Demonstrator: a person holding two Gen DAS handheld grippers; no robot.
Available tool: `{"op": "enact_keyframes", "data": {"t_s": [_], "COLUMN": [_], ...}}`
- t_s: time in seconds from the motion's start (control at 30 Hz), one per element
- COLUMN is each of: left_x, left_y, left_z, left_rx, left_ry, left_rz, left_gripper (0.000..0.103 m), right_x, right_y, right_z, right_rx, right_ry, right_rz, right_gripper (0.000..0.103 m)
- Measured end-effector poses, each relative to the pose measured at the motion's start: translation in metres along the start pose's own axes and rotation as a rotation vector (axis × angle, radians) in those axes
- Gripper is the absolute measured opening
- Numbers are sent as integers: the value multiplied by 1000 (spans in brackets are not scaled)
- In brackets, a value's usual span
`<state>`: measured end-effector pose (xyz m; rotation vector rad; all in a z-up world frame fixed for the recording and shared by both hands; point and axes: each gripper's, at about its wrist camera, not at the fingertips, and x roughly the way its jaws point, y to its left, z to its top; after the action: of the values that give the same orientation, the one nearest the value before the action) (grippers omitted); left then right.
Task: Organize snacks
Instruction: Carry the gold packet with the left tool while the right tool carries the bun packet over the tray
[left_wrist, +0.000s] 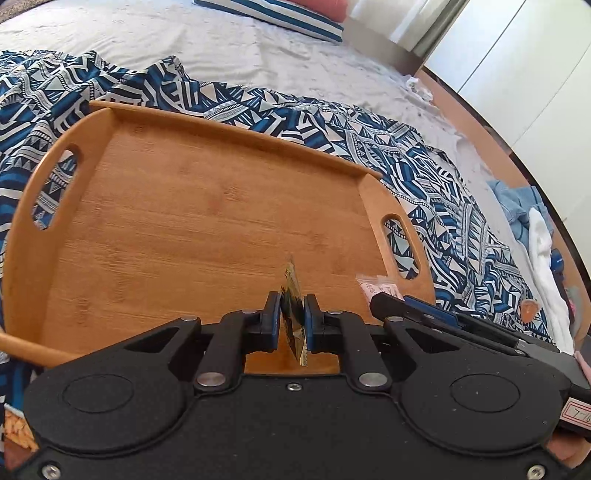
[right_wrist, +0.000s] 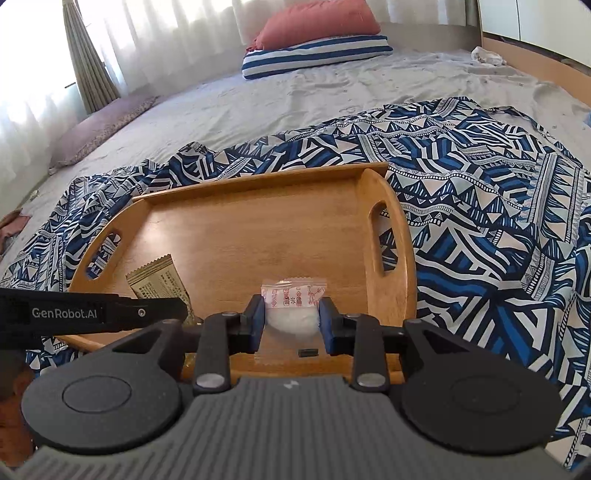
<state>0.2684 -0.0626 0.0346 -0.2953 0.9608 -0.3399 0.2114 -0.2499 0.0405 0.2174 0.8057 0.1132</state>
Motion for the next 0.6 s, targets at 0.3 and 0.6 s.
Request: {"op": "enact_keyframes", "data": {"t_s": [0.3, 0.6], "left_x": [16, 20], "left_y": [-2, 4], "left_z": [3, 4], "left_rx": [-12, -48], "left_ry": [17, 11], "left_rz": [-23, -39], "left_gripper": [12, 13], "right_x": [15, 23], "right_y": [-5, -9], "right_z": [-2, -4], "right_rx": [14, 24], "right_ry": [8, 9], "right_rz": [-1, 8], "right_gripper": [36, 36]}}
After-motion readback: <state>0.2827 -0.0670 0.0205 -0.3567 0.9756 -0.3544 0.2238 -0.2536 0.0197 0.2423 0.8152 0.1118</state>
